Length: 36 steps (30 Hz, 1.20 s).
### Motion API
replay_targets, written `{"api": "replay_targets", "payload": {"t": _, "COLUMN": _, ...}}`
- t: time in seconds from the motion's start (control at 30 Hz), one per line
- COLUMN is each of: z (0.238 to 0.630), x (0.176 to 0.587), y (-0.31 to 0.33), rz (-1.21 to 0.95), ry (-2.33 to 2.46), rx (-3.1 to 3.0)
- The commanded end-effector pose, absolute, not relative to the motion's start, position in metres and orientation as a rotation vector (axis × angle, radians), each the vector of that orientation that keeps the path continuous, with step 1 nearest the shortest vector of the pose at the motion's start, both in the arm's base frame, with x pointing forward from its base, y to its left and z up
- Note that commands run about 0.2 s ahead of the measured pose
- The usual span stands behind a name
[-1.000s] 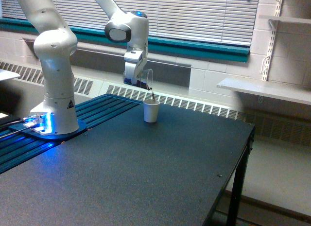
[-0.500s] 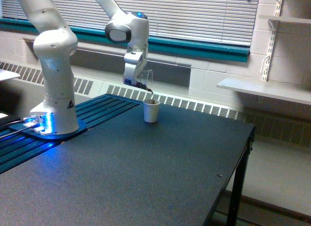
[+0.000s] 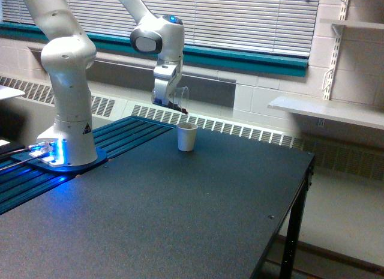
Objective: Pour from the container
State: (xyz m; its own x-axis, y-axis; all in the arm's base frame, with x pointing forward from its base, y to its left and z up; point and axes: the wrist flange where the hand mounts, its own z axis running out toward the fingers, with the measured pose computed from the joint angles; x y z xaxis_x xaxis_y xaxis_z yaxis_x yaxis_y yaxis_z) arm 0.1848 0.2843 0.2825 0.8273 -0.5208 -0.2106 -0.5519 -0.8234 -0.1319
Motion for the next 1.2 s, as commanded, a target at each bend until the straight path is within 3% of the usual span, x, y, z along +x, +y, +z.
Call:
{"api": "replay_targets", "payload": {"t": 0.03, "z": 0.2818, "x": 0.1849, "y": 0.2854, "rz": 0.259, "ry": 0.822, "rx": -2.821}}
{"api": "replay_targets", "payload": {"t": 1.2, "z": 0.2782, "x": 0.1869, "y": 0.2855, "rz": 0.336, "ry": 0.813, "rx": -2.811}}
